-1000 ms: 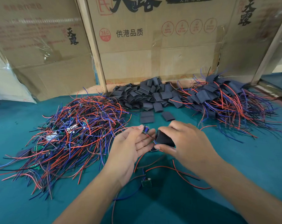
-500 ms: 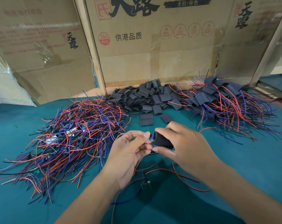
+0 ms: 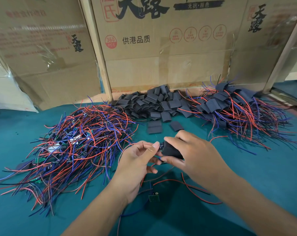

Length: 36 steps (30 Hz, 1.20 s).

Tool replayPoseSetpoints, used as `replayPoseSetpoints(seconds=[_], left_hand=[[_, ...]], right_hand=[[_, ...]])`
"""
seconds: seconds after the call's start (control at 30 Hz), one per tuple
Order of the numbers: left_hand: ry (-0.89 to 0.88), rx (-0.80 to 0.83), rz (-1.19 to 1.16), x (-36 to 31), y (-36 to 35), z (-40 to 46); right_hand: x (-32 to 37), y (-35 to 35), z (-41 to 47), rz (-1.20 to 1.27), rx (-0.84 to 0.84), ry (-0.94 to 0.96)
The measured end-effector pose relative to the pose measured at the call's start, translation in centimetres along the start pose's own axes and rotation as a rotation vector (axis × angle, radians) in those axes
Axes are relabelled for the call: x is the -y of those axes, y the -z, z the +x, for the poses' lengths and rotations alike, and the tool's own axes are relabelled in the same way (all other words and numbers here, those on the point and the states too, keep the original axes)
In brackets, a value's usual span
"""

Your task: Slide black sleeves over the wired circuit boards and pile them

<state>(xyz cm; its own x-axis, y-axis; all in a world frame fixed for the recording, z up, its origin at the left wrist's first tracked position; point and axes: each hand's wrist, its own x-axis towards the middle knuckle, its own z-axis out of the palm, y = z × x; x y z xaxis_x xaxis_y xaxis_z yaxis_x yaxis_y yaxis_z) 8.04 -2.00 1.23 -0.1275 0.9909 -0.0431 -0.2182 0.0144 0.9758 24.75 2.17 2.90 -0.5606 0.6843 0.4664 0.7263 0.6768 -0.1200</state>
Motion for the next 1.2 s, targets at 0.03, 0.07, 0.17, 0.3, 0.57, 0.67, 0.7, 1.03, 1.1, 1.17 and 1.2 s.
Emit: replayPoseSetpoints(seconds=[0.03, 0.07, 0.17, 0.3, 0.57, 0.67, 0.7, 1.03, 1.1, 1.17, 1.2], left_hand=[[-0.013, 0.009, 0.014, -0.1, 0.1, 0.0], [-0.023, 0.014, 0.028, -0.1, 0.2, 0.1], [0.003, 0.006, -0.033, -0.1, 0.3, 0.2], [0.083, 0.0, -0.293, 0.4, -0.3, 0.3], [-0.066, -0.098, -0.183, 0.8, -0.8, 0.3], [-0.047, -0.116, -0.247, 0.9, -1.3, 0.2], [-0.021, -0.12, -0.291, 0.9, -1.4, 0.2], [0.022, -0.087, -0.114, 1.0, -1.0, 0.0], [0.05, -0.05, -0.115, 0.9, -0.7, 0.1], [0.089, 0.007, -0.14, 0.9, -0.6, 0.1], [0.116, 0.044, -0.156, 0.8, -0.5, 0.1]], right_hand=[[-0.1, 0.1, 0.0, 0.01, -0.002, -0.004], [-0.2, 0.1, 0.1, 0.019, -0.002, -0.005], [-0.1, 0.2, 0.1, 0.078, -0.015, -0.003], [0.1, 0.0, 0.2, 0.176, 0.006, -0.031], [0.3, -0.1, 0.2, 0.365, -0.039, -0.119], [0.4, -0.2, 0.3, 0.429, -0.041, -0.109], [0.5, -0.4, 0.3, 0.443, -0.03, -0.094], [0.9, -0.2, 0.1, 0.421, -0.004, -0.015], [0.8, 0.0, 0.3, 0.483, -0.02, -0.017], [0.8, 0.1, 0.4, 0.499, -0.015, -0.019], [0.7, 0.1, 0.4, 0.495, -0.011, -0.019]])
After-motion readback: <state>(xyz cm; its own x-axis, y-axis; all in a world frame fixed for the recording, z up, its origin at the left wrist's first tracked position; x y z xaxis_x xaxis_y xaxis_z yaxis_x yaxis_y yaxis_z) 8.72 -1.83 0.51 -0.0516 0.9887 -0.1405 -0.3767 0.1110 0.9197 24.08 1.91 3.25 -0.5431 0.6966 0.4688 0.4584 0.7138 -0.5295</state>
